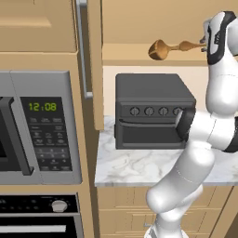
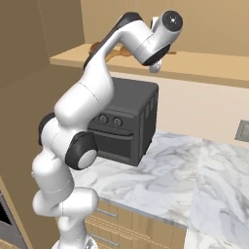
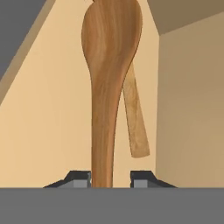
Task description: Organize the utensils by type. Pick up the wooden spoons from the counter and place them in the open cabinet. Then pick up the metallic utensils from the counter and place them in the open drawer.
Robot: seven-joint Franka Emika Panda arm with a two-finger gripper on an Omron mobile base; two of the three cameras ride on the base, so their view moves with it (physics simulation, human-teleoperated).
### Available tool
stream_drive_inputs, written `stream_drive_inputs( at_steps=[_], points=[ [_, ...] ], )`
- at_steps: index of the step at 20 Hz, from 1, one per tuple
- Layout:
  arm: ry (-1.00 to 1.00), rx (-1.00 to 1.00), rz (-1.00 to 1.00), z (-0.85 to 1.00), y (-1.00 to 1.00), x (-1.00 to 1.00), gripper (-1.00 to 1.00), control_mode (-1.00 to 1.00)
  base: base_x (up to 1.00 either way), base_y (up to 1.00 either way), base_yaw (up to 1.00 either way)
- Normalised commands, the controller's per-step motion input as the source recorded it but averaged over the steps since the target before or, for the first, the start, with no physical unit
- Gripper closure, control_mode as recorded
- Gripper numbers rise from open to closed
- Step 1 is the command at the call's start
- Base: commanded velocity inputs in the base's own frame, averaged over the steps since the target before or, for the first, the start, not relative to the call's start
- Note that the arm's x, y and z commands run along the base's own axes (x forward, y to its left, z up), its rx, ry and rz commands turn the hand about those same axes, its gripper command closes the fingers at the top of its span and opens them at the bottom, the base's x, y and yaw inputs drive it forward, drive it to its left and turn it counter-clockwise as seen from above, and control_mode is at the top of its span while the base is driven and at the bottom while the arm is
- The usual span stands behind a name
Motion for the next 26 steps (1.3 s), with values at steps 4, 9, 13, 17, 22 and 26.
stream_drive_inputs(
  at_steps=[4,9,13,17,22,26],
  points=[
    [0.00,0.00,0.00,0.00,-0.16,0.32,1.00,-1.00,0.00,0.00,0.00],
    [0.00,0.00,0.01,0.01,-0.14,0.35,1.00,-1.00,0.00,0.00,0.00],
    [0.00,0.00,0.05,0.01,-0.15,0.38,1.00,-1.00,0.00,0.00,0.00],
    [0.00,0.00,0.08,0.00,-0.15,0.36,1.00,-1.00,0.00,0.00,0.00],
    [0.00,0.00,0.10,0.00,-0.12,0.34,1.00,-1.00,0.00,0.00,0.00],
    [0.00,0.00,0.07,-0.03,-0.03,0.41,-1.00,-1.00,0.00,0.00,0.00]
  ],
)
